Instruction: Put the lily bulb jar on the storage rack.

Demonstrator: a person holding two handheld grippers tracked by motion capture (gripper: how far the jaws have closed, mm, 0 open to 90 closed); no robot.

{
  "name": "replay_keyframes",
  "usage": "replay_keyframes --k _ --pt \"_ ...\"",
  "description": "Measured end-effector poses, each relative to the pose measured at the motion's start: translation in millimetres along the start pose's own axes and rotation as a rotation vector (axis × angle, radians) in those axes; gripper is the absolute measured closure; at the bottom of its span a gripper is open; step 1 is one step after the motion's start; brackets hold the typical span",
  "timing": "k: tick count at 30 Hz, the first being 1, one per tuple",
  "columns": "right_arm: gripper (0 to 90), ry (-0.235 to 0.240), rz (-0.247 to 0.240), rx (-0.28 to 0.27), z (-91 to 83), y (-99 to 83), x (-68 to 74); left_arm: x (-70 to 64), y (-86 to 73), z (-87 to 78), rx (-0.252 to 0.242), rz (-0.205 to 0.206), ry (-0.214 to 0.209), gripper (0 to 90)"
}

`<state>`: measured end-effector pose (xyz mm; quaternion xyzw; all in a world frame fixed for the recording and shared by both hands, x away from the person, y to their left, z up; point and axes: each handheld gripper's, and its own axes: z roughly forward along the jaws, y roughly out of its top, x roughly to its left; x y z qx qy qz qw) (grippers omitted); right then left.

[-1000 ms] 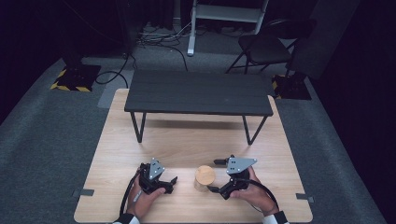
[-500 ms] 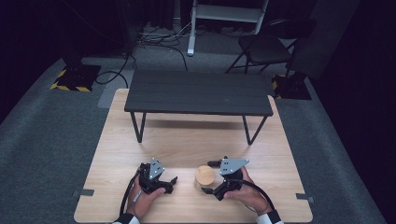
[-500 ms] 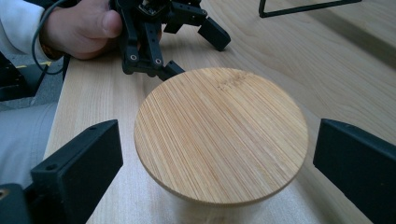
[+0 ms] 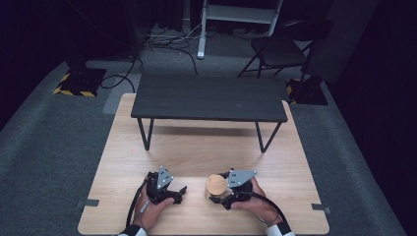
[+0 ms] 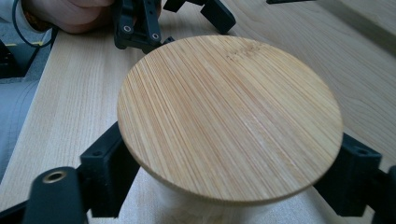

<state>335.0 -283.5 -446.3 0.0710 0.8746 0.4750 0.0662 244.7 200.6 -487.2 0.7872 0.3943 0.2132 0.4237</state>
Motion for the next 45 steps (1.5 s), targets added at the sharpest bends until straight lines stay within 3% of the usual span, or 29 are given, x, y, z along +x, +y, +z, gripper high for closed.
replay_keyframes --k 17,24,29,33,38,45 --pt "24.8 0.003 0.004 -0.004 -2.4 -0.8 0.3 0.1 0.1 0.0 0.0 0.0 0.0 0.5" --pt "24.8 -0.014 0.035 -0.029 -11.7 -0.2 2.1 0.0 0.1 0.0 0.001 0.001 0.001 0.6" --pt "24.8 -0.034 0.064 -0.037 -28.4 7.3 0.5 -0.2 0.1 0.1 0.0 0.0 0.001 0.6" --pt "24.8 -0.059 0.062 -0.027 -43.0 19.1 -1.9 -0.3 0.1 0.1 0.0 0.0 0.002 0.6" --pt "24.8 -0.097 0.067 -0.048 -72.6 40.4 -10.5 -0.3 0.2 0.1 0.0 0.0 0.002 0.6" --pt "24.8 -0.145 0.073 -0.046 -95.7 65.7 -19.1 -0.4 0.2 0.2 0.0 -0.001 0.002 0.6"
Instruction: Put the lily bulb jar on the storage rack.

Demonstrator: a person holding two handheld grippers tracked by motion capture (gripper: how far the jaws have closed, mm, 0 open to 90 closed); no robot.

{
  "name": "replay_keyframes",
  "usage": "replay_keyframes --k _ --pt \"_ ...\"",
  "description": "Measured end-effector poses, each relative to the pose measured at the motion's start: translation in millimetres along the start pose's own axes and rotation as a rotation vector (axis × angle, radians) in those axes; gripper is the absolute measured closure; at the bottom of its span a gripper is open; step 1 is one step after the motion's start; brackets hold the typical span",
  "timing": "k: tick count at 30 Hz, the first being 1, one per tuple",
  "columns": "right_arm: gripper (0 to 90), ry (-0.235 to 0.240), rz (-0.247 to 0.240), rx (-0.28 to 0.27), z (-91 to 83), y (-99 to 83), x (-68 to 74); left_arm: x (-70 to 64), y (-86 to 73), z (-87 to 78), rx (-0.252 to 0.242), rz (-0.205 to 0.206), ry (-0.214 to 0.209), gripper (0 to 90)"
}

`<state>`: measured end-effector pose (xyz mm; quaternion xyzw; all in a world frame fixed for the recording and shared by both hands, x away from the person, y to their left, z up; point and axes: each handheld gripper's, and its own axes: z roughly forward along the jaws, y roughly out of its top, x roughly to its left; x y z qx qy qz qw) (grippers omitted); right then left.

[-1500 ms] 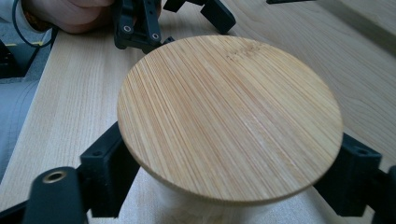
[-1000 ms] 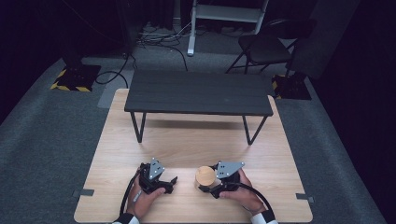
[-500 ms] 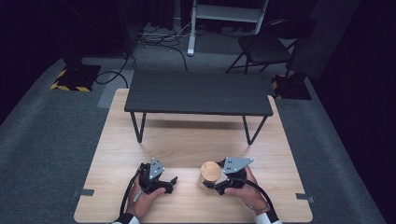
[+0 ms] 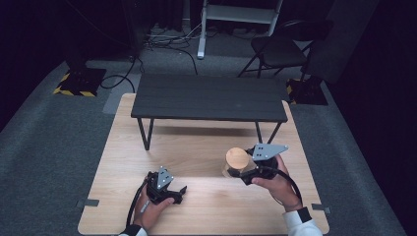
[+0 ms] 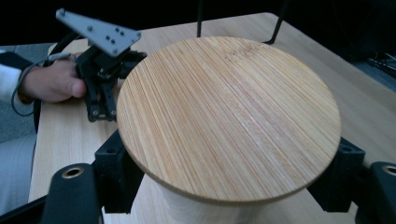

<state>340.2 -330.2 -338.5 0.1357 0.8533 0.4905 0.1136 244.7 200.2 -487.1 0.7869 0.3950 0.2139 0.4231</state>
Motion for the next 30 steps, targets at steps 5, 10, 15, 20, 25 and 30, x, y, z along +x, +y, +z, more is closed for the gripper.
replay_keyframes --k 5,10,15,20,25,30 --pt "24.8 -0.022 -0.009 -0.018 -14.2 22.5 -10.5 0.0 0.0 0.0 0.0 0.0 0.0 0.6" --pt "24.9 -0.038 -0.011 -0.021 -22.8 44.8 -18.3 -0.1 0.0 0.1 0.0 -0.001 0.0 0.6" --pt "24.8 -0.06 -0.008 -0.017 -29.5 69.8 -26.0 -0.1 0.0 0.1 0.0 0.0 0.001 0.6" --pt "24.9 -0.091 -0.005 -0.012 -34.2 91.4 -27.9 -0.1 0.0 0.1 0.0 -0.001 0.001 0.6" --pt "24.9 -0.151 0.003 -0.01 -39.1 110.3 -29.6 -0.2 0.0 0.1 0.0 -0.001 0.001 0.7" --pt "24.8 -0.203 0.04 -0.025 -41.1 123.3 -35.6 -0.3 0.0 0.1 0.0 -0.001 0.001 0.7"
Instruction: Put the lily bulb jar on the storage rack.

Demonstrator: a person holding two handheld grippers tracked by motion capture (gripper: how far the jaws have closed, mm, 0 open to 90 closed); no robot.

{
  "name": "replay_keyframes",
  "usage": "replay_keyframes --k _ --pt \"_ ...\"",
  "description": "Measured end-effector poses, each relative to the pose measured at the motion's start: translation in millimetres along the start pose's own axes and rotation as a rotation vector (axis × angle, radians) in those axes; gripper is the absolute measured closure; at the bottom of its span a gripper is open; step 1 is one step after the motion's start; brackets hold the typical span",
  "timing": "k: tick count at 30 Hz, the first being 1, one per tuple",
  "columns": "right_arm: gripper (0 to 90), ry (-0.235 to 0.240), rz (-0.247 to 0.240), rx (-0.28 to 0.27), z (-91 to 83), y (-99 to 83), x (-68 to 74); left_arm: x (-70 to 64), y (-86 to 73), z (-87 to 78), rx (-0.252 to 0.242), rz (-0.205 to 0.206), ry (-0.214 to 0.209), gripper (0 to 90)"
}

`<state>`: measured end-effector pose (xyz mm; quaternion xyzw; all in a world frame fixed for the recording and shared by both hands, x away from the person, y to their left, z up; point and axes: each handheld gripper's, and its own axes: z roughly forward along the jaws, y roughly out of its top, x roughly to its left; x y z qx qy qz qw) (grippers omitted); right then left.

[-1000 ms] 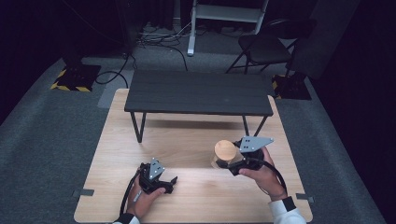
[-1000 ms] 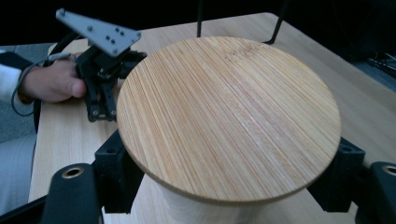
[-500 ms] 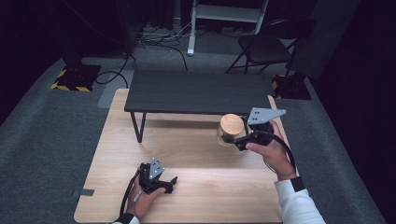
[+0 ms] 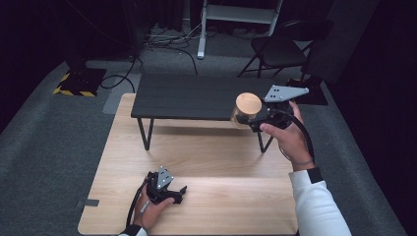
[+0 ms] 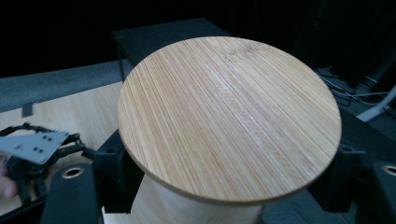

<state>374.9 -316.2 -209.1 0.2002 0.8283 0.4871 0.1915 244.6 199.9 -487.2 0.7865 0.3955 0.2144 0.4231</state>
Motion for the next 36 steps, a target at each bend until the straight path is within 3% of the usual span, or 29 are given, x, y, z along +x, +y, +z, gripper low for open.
replay_keyframes --k 5,14,17,28,36 --pt "24.9 -0.051 0.021 0.038 7.8 12.6 -3.7 0.0 0.0 0.0 0.0 0.0 0.0 0.7" --pt "24.8 -0.117 0.089 0.072 23.7 21.0 -21.6 -0.1 0.0 -0.1 0.0 0.0 0.0 0.8" --pt "24.8 -0.16 0.093 0.094 30.2 24.0 -22.8 -0.1 0.0 0.0 0.0 0.001 0.0 0.8" --pt "24.8 -0.196 0.133 0.128 49.4 17.9 -28.4 0.1 0.0 0.2 -0.001 0.001 -0.001 0.7" --pt "24.8 -0.197 0.154 0.143 55.8 10.2 -33.0 -0.1 0.0 0.3 -0.001 -0.002 -0.001 0.7"
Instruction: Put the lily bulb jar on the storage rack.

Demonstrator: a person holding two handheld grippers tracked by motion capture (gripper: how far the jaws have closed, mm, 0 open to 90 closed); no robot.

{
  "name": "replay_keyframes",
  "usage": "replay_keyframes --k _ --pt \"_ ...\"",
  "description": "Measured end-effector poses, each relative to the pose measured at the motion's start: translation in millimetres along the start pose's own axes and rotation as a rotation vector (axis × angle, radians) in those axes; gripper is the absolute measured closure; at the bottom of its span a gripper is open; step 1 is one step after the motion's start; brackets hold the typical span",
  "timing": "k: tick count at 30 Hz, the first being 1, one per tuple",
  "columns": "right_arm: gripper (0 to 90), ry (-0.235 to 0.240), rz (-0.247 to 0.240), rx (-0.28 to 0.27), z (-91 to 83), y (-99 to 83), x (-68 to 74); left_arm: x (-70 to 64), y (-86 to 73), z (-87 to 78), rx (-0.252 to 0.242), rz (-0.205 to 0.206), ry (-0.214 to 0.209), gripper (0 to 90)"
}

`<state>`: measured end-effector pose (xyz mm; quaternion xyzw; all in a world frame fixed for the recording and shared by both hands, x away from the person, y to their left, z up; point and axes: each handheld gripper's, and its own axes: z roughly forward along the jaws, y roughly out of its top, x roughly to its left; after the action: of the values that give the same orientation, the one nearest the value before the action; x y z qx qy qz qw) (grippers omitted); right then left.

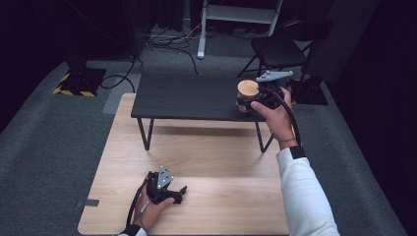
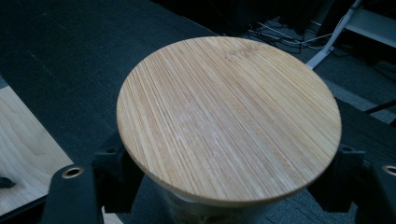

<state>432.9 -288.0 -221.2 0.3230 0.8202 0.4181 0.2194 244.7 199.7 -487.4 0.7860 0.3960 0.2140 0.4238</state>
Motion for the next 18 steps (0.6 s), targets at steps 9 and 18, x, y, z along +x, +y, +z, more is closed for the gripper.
replay_keyframes --k 9,18 --pt "24.5 0.022 0.038 -0.031 1.2 -10.1 -8.4 0.1 0.2 0.1 0.0 0.002 0.001 0.7" --pt "6.1 0.014 0.052 -0.026 1.4 -11.5 -6.5 0.1 0.2 0.1 0.0 0.002 0.0 0.7"
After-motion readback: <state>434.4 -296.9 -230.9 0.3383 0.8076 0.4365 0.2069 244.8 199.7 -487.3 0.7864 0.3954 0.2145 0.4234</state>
